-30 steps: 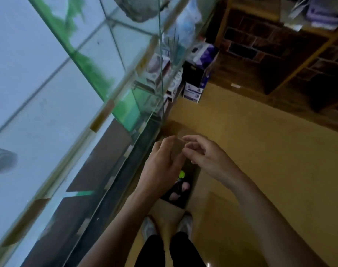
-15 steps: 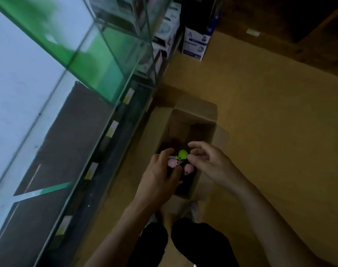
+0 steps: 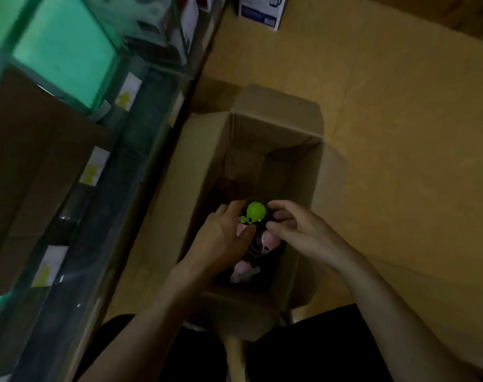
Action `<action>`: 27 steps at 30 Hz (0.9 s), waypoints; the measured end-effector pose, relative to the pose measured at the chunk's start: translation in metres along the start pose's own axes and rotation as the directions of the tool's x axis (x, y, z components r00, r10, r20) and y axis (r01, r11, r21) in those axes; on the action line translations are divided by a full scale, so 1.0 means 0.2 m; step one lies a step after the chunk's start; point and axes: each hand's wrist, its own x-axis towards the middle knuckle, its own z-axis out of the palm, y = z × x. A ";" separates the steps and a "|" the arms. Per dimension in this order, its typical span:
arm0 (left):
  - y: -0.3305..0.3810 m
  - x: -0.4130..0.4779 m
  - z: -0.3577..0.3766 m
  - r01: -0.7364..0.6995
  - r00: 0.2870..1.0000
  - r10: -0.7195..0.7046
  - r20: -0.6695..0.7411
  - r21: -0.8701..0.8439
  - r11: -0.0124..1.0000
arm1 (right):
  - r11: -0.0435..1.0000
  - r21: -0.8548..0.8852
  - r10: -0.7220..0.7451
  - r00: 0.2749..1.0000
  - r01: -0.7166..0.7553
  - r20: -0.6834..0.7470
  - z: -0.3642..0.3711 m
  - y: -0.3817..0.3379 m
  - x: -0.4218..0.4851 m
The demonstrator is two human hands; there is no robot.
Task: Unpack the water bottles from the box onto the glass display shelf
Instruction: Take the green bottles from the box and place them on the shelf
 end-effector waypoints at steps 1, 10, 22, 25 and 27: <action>-0.04 0.04 0.04 0.004 1.000 -0.005 0.019 0.039 0.999 | 1.000 -0.025 -0.001 1.000 0.001 0.004 0.02 0.03 0.05; -0.31 0.38 0.26 -0.064 0.992 0.042 0.122 0.185 0.981 | 0.955 -0.291 -0.046 0.996 0.065 0.073 0.11 0.27 0.39; -0.36 0.59 0.39 -0.071 0.984 0.012 0.176 0.328 0.942 | 0.882 -0.465 -0.067 0.997 0.082 0.048 0.14 0.34 0.61; -0.38 0.62 0.40 -0.061 0.987 0.003 0.158 0.360 0.931 | 0.867 -0.490 -0.065 0.996 0.089 0.066 0.17 0.36 0.64; -0.40 0.65 0.41 -0.051 0.988 0.000 0.153 0.334 0.941 | 0.853 -0.513 -0.061 0.995 0.092 0.077 0.18 0.37 0.66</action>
